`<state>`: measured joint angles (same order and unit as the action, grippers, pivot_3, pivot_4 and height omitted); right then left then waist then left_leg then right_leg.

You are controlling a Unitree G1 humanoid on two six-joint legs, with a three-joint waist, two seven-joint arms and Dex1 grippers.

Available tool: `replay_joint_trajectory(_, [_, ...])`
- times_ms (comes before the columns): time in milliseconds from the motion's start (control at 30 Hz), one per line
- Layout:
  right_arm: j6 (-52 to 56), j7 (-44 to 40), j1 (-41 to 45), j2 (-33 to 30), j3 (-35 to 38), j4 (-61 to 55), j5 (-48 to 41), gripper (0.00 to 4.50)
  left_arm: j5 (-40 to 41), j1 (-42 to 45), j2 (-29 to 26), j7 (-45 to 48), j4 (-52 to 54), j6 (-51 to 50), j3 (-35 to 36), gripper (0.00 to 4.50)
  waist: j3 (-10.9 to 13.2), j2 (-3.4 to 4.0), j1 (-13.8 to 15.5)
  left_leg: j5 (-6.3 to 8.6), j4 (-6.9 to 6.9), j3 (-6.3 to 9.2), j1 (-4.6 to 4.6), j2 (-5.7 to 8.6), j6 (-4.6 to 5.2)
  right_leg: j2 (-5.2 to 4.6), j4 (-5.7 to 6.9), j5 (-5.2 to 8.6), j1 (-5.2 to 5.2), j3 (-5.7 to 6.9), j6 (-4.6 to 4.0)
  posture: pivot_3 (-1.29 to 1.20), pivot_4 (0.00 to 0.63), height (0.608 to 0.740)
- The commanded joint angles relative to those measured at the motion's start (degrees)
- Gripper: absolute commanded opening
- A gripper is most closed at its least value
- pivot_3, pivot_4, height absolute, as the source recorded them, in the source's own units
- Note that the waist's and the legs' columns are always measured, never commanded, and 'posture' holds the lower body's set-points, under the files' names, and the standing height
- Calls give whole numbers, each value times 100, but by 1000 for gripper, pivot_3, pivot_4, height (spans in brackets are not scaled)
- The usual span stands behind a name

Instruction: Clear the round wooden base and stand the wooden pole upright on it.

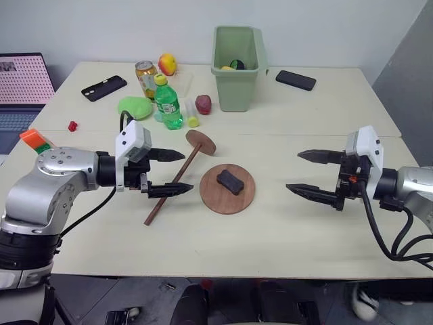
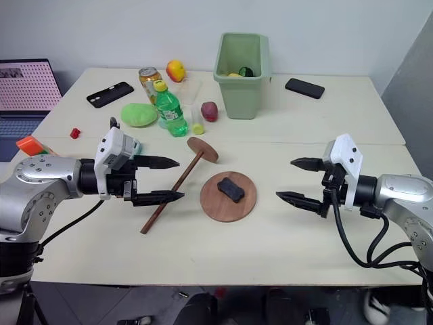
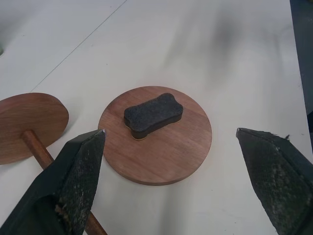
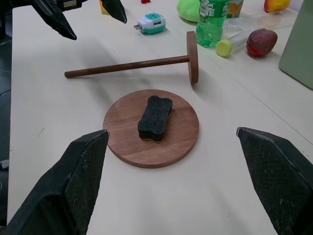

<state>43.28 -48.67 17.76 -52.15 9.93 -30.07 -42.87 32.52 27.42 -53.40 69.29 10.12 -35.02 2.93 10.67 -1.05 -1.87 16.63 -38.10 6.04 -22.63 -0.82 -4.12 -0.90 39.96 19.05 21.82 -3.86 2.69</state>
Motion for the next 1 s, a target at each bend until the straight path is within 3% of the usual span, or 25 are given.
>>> replay_joint_trajectory(33, [-54,3,148,-19,158,-115,-81,4386,16,204,28,-46,-86,-3,94,4500,0,0,0,0,0,0,0,0,0,0,0,0,0,0,0,0,150,740])
replay_joint_trajectory(533, [159,-84,331,-204,185,-16,-249,4386,-417,430,-173,51,-474,119,14,4500,0,0,-8,-1,-3,5,-1,2,0,-2,0,0,-2,6,0,0,150,740])
replay_joint_trajectory(733, [537,-102,524,-276,167,-99,-510,4386,-66,675,-43,-173,-378,-737,74,4500,0,0,-11,-1,-7,10,-6,2,1,-2,1,0,-2,12,0,0,150,740])
replay_joint_trajectory(867, [1117,29,821,-492,138,-285,-901,4386,-363,1339,-37,-601,-578,-1911,-621,4500,1,1,-10,-1,-9,13,-8,6,1,-3,2,0,-1,12,1,0,150,740])
replay_joint_trajectory(1000, [1408,129,1115,-554,82,-350,-1150,4386,-706,1843,-26,-787,-817,-2359,-1191,4500,1,1,-18,-1,-13,18,-11,8,2,-3,2,1,-4,18,1,0,150,740])
